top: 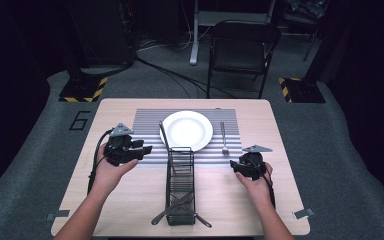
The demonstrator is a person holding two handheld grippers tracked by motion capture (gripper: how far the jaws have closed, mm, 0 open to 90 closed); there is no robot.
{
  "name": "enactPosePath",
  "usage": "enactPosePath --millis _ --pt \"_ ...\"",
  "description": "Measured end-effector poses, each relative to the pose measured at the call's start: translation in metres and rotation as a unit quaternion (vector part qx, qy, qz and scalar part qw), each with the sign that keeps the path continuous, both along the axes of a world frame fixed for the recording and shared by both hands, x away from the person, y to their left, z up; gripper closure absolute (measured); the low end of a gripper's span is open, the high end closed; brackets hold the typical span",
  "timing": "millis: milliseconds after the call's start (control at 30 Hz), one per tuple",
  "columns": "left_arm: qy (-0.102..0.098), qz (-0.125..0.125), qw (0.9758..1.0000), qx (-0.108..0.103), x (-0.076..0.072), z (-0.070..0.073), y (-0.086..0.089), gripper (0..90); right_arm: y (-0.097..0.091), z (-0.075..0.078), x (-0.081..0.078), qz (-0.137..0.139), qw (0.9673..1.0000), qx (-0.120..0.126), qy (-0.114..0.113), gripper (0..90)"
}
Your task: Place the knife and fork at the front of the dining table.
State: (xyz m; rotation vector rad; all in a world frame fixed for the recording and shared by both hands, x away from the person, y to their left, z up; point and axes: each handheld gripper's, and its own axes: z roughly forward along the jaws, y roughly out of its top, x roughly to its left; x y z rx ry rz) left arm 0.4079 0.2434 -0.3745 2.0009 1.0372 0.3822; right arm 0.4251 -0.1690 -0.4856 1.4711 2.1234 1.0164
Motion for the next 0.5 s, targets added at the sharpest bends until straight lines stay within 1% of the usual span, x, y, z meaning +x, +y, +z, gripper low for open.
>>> enactPosePath --millis 133,267,300,500 --pt "0.000 -0.012 0.9999 0.000 0.000 0.003 -0.008 56.4 -0.001 0.000 0.000 -0.002 0.9999 0.008 0.008 55.7" --pt "-0.002 -0.019 0.9998 -0.001 -0.002 0.003 -0.015 56.8 -0.002 0.000 0.001 -0.001 0.9999 0.008 0.006 55.7" --pt "0.001 -0.021 0.9998 -0.003 -0.003 0.002 -0.018 57.0 -0.002 0.000 0.000 -0.001 0.9999 0.008 0.006 55.6" --pt "-0.002 -0.036 0.9994 -0.001 -0.002 -0.002 -0.030 59.1 -0.001 -0.001 0.000 -0.001 1.0000 0.007 0.005 55.4"
